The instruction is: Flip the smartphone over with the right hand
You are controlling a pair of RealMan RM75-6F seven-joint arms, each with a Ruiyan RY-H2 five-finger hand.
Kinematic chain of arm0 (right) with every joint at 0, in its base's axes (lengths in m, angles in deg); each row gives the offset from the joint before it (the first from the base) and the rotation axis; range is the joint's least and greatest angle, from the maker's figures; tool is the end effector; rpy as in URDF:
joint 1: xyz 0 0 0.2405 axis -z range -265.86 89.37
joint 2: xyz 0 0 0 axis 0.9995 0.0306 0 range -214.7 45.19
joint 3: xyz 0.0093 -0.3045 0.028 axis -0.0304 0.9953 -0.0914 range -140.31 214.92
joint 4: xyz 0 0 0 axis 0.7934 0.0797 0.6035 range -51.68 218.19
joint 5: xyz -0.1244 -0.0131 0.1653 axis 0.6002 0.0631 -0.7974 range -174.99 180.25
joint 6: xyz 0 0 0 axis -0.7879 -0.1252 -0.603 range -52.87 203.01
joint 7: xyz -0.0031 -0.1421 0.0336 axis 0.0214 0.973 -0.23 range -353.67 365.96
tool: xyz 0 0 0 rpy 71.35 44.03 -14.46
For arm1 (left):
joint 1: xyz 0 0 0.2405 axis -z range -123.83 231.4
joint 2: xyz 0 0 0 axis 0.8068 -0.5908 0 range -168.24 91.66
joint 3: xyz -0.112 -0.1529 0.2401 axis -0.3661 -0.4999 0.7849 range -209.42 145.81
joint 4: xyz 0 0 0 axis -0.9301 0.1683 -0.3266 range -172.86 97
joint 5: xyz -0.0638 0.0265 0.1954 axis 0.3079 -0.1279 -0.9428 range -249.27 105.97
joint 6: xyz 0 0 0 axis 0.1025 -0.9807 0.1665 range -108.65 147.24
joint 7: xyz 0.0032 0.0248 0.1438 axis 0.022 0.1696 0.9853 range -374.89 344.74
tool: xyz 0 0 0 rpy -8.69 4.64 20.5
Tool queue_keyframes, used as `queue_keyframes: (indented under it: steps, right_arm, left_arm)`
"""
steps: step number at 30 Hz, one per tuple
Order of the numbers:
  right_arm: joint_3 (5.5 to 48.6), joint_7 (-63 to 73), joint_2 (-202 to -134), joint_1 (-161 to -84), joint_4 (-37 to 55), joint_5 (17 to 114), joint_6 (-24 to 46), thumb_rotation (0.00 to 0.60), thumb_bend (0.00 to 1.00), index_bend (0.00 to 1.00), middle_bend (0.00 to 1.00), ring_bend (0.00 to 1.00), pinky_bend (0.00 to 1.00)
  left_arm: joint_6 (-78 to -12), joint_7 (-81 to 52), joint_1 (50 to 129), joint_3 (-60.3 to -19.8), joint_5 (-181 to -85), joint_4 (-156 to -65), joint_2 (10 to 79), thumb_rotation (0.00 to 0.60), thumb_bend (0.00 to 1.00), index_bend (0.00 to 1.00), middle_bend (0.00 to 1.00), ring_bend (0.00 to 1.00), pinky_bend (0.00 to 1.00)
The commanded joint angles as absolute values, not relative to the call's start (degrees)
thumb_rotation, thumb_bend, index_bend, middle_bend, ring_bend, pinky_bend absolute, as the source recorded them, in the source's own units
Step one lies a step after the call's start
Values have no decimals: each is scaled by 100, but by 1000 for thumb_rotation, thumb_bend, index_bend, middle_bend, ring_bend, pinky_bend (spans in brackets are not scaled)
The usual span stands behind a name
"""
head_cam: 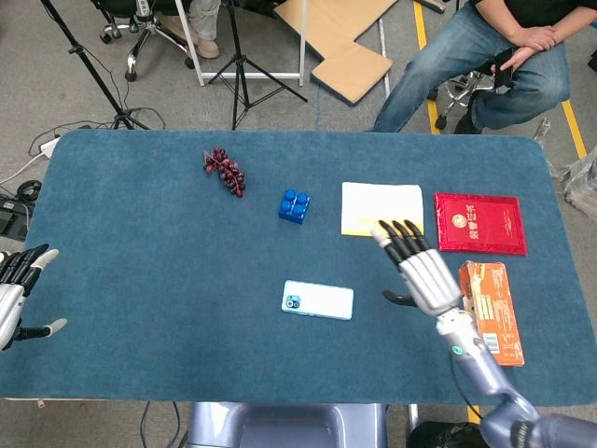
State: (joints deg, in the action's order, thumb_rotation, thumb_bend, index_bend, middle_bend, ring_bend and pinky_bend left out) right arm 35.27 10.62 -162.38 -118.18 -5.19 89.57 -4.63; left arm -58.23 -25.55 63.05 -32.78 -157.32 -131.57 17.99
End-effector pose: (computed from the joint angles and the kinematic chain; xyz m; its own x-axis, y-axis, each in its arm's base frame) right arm -0.2375 -0.3118 0.0865 0.3368 0.0240 0.9413 -0.8436 -0.4363 0.3130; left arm -0.3535 0.2057 0.2111 0.3375 0.1294 0.9324 0.9413 -0.0427 -0.3348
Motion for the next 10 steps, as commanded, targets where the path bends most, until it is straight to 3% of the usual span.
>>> queue_keyframes:
  steps: [1, 10]
  right_arm:
    - [3817, 1357, -15641, -11238, -1055, 9032, -984, 600, 0, 9, 0, 0, 0]
    - [4082, 1628, -15095, -10255, -1462, 8840, -1901, 600, 0, 0, 0, 0, 0]
  left_arm:
    - [-5959, -2566, 6259, -3284, -15802, -13109, 1833, 600, 0, 0, 0, 0, 0]
    - [-6437, -2727, 6105, -3318, -16002, -12929, 1960, 600, 0, 0, 0, 0, 0]
